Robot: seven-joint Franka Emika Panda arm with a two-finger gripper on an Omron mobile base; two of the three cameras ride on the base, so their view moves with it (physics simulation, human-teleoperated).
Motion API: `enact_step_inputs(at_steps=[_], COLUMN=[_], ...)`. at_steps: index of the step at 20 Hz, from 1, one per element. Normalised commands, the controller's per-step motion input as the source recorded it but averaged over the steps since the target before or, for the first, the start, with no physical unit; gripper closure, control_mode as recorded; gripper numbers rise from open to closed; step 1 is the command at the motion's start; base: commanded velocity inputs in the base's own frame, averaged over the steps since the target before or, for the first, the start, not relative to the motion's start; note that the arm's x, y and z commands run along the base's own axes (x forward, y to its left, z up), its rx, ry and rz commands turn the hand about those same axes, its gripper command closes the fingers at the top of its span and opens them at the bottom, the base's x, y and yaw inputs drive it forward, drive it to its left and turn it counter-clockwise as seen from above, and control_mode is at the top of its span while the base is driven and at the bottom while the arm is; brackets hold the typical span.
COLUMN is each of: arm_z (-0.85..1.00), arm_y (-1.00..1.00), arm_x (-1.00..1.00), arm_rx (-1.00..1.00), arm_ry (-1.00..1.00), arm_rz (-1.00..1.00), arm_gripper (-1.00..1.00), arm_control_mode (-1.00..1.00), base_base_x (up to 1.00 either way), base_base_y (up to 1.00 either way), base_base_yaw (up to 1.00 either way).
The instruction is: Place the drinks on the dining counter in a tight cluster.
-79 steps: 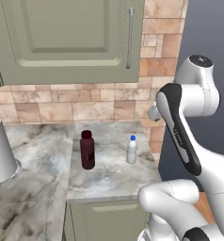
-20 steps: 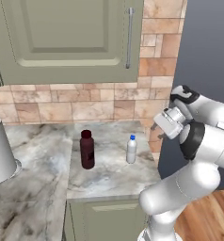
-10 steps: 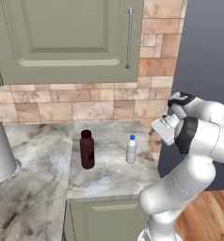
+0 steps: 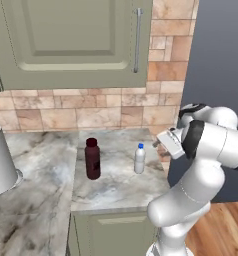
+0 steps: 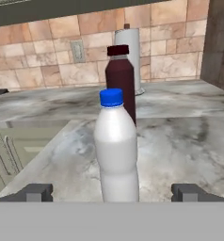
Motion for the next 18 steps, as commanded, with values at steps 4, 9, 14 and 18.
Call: enact_step_inputs(at_steps=[4,9,14,18], arm_z=[0.0,0.0,0.0,0.0], arm_y=[0.16,0.27,0.21,0.09], arm_x=[-0.05,-0.01,0.03,0.0], arm_rx=[0.13,0.01,0.0,0.0], arm_ry=[0.1,0.11,0.07,0.0], arm_rz=[0.0,0.02,0.0,0.0], arm_gripper=[-1.0,-1.0,-1.0,-1.0], arm_control_mode=[-1.0,-1.0,-1.0,-1.0], base_base_x=[0.0,0.0,0.0,0.0], base_base_y=[0.0,0.0,0.0,0.0], base_base_yaw=[0.0,0.0,0.0,0.0])
